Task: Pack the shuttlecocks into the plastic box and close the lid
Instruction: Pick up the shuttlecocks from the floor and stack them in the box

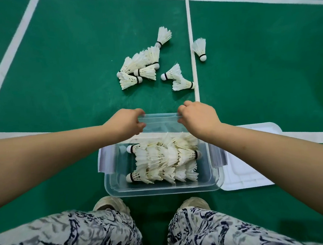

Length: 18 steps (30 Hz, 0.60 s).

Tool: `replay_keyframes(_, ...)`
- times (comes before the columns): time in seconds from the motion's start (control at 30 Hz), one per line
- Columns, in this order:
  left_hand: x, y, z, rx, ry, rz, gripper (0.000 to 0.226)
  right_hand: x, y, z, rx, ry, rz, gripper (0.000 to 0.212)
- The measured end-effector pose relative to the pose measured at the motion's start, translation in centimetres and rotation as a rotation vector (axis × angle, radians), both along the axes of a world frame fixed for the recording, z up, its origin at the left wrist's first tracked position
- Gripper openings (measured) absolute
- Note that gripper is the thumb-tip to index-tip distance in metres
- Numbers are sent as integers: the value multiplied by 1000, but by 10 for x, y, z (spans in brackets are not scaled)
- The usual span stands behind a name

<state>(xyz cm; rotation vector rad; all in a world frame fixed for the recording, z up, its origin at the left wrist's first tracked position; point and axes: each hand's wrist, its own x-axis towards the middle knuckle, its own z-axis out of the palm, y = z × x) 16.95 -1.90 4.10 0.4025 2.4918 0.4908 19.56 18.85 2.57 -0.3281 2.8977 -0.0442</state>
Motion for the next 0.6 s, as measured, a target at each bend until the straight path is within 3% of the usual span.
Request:
replay_keyframes(0.27,-25,4,5,-13,137,18,36,-26,3,9,-12,54,-17,29)
replay_keyframes(0.6,-67,6,4,-50,66,5,44,-73,4,4,41,78,-50,28)
